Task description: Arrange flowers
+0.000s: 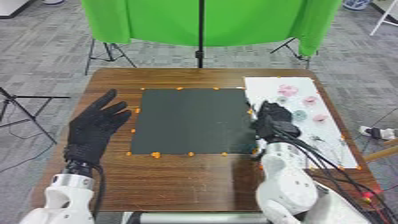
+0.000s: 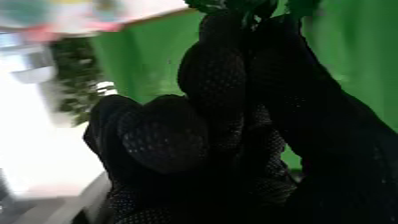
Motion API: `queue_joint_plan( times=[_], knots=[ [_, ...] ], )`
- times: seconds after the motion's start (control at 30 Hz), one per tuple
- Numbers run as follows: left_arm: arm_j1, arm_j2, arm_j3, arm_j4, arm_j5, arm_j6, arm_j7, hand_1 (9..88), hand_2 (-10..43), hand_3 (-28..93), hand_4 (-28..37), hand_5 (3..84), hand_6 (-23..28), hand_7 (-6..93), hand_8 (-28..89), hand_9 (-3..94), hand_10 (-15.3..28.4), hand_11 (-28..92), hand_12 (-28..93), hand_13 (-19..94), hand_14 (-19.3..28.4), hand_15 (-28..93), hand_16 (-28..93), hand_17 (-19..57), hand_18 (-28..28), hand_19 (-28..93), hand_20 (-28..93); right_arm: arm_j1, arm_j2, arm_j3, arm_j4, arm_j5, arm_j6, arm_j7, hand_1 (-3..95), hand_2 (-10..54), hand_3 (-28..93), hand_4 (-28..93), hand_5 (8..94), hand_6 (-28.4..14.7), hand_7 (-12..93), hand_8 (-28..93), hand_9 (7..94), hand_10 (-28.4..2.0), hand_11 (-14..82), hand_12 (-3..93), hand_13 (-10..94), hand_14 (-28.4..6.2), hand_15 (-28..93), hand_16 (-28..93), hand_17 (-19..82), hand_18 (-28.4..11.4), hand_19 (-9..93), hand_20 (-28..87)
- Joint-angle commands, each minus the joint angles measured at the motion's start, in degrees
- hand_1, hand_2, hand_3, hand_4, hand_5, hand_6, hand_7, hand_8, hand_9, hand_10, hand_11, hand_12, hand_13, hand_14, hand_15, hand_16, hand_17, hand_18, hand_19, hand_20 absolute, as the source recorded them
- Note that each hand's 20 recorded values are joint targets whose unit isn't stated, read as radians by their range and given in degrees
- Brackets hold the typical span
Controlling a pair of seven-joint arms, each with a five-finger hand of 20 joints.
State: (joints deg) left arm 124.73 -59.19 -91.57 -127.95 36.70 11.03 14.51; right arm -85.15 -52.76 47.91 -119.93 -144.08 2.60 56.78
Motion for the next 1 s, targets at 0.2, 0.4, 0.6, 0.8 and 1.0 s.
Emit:
queue_joint_plan(
  times=[0.2,0.4,0.6,0.8,1.0],
  knots=[
    [-4.3,1.30,1.51,0.10,1.06,0.05,-1.63,26.3,8.2,79,-22.7,39.2,9.6,14.1,-10,38.3,21.1,26,11,29,28.4,56,-10,-7.8,24.9,57,10,24.0,-19.6,-17.0,17.8,0.2,1.0,-10.4,56.2,-9.5,74,-28,89.3,-5.9,29,15,88.2,-10.9,51.7,25.0,87,-9.1,71,18,56,-21.0,93,55],
    [-7.9,1.46,3.61,1.61,1.09,-0.43,-2.40,26.3,8.2,79,-22.7,39.2,9.6,14.0,-10,38.4,21.1,26,11,29,28.4,56,-10,-7.8,24.9,57,10,28.8,-23.7,-23.2,27.1,5.8,-1.7,-9.9,55.6,-9.5,75,-28,89.4,-5.5,30,15,88.3,-10.8,52.3,24.8,87,-9.0,71,18,56,-21.0,93,56],
    [-10.5,1.63,4.60,2.68,1.34,-1.38,-3.36,26.3,8.1,79,-22.7,39.2,9.6,14.0,-10,38.4,21.0,26,11,29,28.4,56,-10,-7.8,24.9,57,10,28.7,-25.1,-25.2,27.9,11.0,-5.9,-8.2,55.1,-9.5,75,-27,89.2,-5.4,30,15,88.0,-10.9,53.1,24.6,87,-9.1,71,19,56,-21.1,93,57],
    [-12.5,1.76,5.77,3.57,1.27,-2.47,-2.80,26.3,8.1,79,-22.6,39.1,9.6,14.0,-10,38.3,21.1,27,11,29,28.4,56,-10,-7.8,24.9,57,10,28.3,-24.9,-26.2,27.9,14.4,-9.5,-7.4,53.8,-9.5,73,-27,89.0,-4.8,32,13,87.2,-11.3,57.1,22.5,86,-9.1,74,19,56,-21.6,93,58],
    [-15.2,1.78,6.78,4.98,1.42,-3.99,-2.60,26.4,8.1,79,-22.7,39.1,9.6,14.0,-10,38.3,21.1,26,11,29,28.4,56,-10,-7.8,24.9,57,10,32.7,-23.5,-31.3,28.3,18.2,-6.3,-4.9,53.4,-9.5,71,-27,89.0,-4.1,33,11,87.4,-11.2,61.4,21.9,86,-8.5,78,18,56,-22.2,93,63]
  ],
)
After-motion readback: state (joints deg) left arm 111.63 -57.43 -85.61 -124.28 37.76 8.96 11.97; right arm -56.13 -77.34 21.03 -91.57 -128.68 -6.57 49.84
